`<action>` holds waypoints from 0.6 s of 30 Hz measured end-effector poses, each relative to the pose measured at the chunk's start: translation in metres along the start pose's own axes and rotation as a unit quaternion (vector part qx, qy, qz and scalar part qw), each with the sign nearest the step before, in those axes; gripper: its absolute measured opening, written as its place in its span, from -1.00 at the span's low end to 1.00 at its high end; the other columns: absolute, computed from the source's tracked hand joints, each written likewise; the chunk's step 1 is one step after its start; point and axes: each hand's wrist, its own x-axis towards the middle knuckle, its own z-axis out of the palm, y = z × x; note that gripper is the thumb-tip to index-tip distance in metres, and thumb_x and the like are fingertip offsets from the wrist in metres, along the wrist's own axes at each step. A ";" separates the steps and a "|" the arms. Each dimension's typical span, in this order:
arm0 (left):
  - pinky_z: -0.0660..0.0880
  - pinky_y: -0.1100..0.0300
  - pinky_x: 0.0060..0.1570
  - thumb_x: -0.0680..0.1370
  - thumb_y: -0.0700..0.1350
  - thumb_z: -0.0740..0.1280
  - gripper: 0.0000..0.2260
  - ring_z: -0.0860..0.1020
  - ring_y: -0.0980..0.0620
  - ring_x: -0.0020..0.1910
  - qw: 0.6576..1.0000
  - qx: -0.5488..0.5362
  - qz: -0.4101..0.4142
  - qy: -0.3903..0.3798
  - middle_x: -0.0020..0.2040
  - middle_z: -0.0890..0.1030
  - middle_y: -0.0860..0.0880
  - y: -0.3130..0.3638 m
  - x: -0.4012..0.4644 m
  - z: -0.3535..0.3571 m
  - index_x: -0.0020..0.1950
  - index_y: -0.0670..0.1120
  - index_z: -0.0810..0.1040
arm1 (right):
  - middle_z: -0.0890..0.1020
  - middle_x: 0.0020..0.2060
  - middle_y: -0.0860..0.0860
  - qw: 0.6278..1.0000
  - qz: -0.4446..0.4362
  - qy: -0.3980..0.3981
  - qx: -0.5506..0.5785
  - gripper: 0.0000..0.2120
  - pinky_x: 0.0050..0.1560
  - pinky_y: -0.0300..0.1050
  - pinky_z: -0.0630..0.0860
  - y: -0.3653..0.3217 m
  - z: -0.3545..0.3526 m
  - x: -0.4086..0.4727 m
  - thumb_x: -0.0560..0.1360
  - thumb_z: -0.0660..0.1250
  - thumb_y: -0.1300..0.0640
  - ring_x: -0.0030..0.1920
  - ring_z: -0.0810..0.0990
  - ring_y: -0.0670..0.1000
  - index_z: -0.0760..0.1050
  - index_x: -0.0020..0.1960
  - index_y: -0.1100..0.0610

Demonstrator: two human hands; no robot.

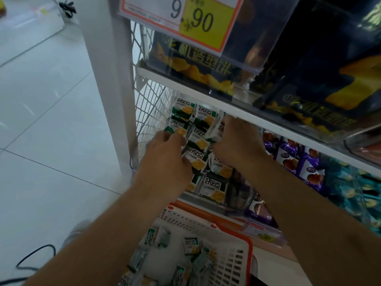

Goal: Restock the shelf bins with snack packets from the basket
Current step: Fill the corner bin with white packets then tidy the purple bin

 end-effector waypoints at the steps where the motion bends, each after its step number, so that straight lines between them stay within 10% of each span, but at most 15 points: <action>1: 0.41 0.04 0.15 0.55 -0.14 0.36 -0.57 0.34 -0.10 0.40 0.999 0.033 0.012 0.015 0.44 0.38 -0.07 -0.001 0.000 -0.002 0.43 0.04 0.47 | 0.52 -0.13 0.04 0.997 -0.008 0.001 -0.078 -0.78 -0.13 -0.07 0.44 0.001 0.004 0.003 0.52 0.44 0.12 -0.02 0.60 0.12 0.38 -0.11 0.05; 6: 0.19 -0.20 0.51 0.54 -0.09 0.36 -0.57 -0.02 -0.16 0.63 0.992 0.124 0.006 -0.020 0.67 -0.02 -0.14 -0.004 0.000 0.001 0.41 -0.08 0.46 | 0.52 0.28 0.24 0.984 -0.010 -0.020 -0.174 -0.46 -0.17 0.04 0.46 -0.005 0.023 0.007 0.51 0.45 0.27 0.18 0.61 0.24 0.36 0.43 0.24; 10: 0.29 -0.14 0.42 0.53 -0.07 0.32 -0.67 0.18 -0.20 0.49 0.991 0.134 0.008 -0.029 0.54 0.27 -0.16 -0.009 0.003 0.005 0.27 -0.13 0.58 | 0.52 0.21 0.22 0.989 -0.032 0.004 -0.143 -0.47 -0.04 0.06 0.61 -0.017 0.015 0.002 0.49 0.48 0.24 0.13 0.60 0.23 0.37 0.40 0.22; 14: 0.23 -0.12 0.45 0.52 -0.10 0.32 -0.71 0.14 -0.18 0.51 0.990 0.140 0.005 -0.034 0.58 0.27 -0.11 -0.011 0.007 0.006 0.21 -0.08 0.67 | 0.54 0.00 0.07 0.990 -0.067 -0.071 0.098 -0.58 -0.27 -0.06 0.45 -0.046 0.015 0.003 0.47 0.43 0.20 -0.02 0.59 0.09 0.40 0.28 0.14; 18: 0.36 -0.06 0.45 0.54 -0.14 0.32 -0.64 0.26 -0.10 0.51 0.997 0.067 0.028 -0.037 0.55 0.30 -0.05 -0.010 0.003 0.007 0.33 -0.04 0.62 | 0.60 0.11 0.04 0.912 0.017 -0.196 0.360 -0.52 -0.17 -0.01 0.67 -0.056 0.028 0.014 0.53 0.35 0.28 -0.03 0.66 0.06 0.46 0.40 -0.04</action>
